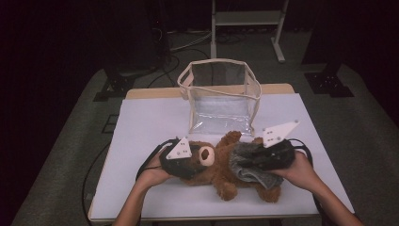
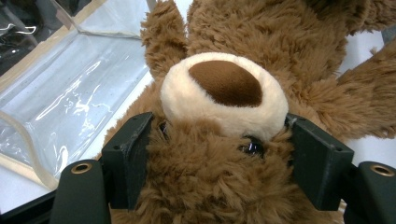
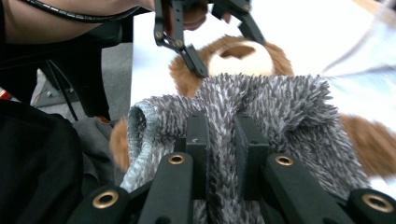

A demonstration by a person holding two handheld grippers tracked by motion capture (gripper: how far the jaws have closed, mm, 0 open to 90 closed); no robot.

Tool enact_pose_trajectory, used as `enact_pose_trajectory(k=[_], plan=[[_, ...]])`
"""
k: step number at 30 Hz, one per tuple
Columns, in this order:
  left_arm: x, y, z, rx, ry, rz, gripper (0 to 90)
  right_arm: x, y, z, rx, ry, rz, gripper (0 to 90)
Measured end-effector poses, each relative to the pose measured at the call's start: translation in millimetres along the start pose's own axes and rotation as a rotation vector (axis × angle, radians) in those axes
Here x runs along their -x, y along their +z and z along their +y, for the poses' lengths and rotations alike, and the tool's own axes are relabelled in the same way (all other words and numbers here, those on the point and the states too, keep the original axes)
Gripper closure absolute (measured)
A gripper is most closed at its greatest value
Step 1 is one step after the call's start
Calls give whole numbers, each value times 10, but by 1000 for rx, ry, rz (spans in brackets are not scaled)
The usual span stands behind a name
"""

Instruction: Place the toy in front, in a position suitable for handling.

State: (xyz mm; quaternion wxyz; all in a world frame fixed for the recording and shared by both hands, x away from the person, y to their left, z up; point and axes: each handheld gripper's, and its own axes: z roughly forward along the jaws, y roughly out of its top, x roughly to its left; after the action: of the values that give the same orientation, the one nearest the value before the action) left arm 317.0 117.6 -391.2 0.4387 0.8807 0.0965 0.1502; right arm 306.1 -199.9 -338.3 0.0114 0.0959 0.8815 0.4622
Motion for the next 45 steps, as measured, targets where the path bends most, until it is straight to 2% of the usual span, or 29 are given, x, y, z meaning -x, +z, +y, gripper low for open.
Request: enact_pose_trajectory(k=[2, 3, 4, 5, 8, 9, 12, 15, 17, 19, 20, 24, 27, 30, 32, 35, 40, 45], plan=[[1, -1, -3, 2, 1, 1, 283, 24, 139, 73, -5, 7, 17, 774], [1, -1, -3, 2, 1, 1, 283, 24, 139, 73, -5, 7, 17, 774], [-1, 1, -11, 7, -1, 1, 282, 58, 303, 122, -20, 23, 41, 774], [-1, -3, -14, 8, 0, 1, 280, 74, 372, 129, -32, 31, 49, 775], [-10, -39, -27, 13, 7, -2, 267, 134, 498, 90, -86, 31, 35, 780], [-14, -60, -30, 14, 7, -4, 263, 164, 510, 59, -84, 44, 43, 782], [-34, -148, -37, 17, 7, -11, 253, 215, 457, -16, -74, 74, 32, 786], [-39, -205, -67, -12, 7, -16, 258, 225, 398, -62, -66, 84, 33, 788], [-39, -180, -100, -16, -6, -26, 319, 218, 373, -59, -65, 96, 34, 788], [-39, -123, -117, -32, -19, -28, 369, 205, 364, -3, -60, 93, 43, 787], [-43, -110, -123, -26, -30, -31, 383, 199, 358, 38, -60, 76, 45, 787], [-55, -109, -127, -19, -34, -35, 388, 179, 413, 209, -57, 51, 61, 787], [-54, -111, -127, -19, -38, -29, 387, 154, 562, 256, -105, 42, 79, 787], [-62, -117, -126, -25, -45, -22, 384, 115, 669, 164, -134, 45, 89, 787], [-68, -123, -119, -24, -50, -16, 378, 75, 665, 89, -132, 46, 86, 789], [-71, -137, -96, -25, -44, -4, 372, -19, 609, -40, -128, 50, 85, 791], [-74, -178, -68, 9, -61, -16, 358, -133, 482, -209, -143, 60, 80, 792], [-71, -132, -89, -4, -76, -29, 367, -186, 397, -278, -159, 64, 72, 791]])
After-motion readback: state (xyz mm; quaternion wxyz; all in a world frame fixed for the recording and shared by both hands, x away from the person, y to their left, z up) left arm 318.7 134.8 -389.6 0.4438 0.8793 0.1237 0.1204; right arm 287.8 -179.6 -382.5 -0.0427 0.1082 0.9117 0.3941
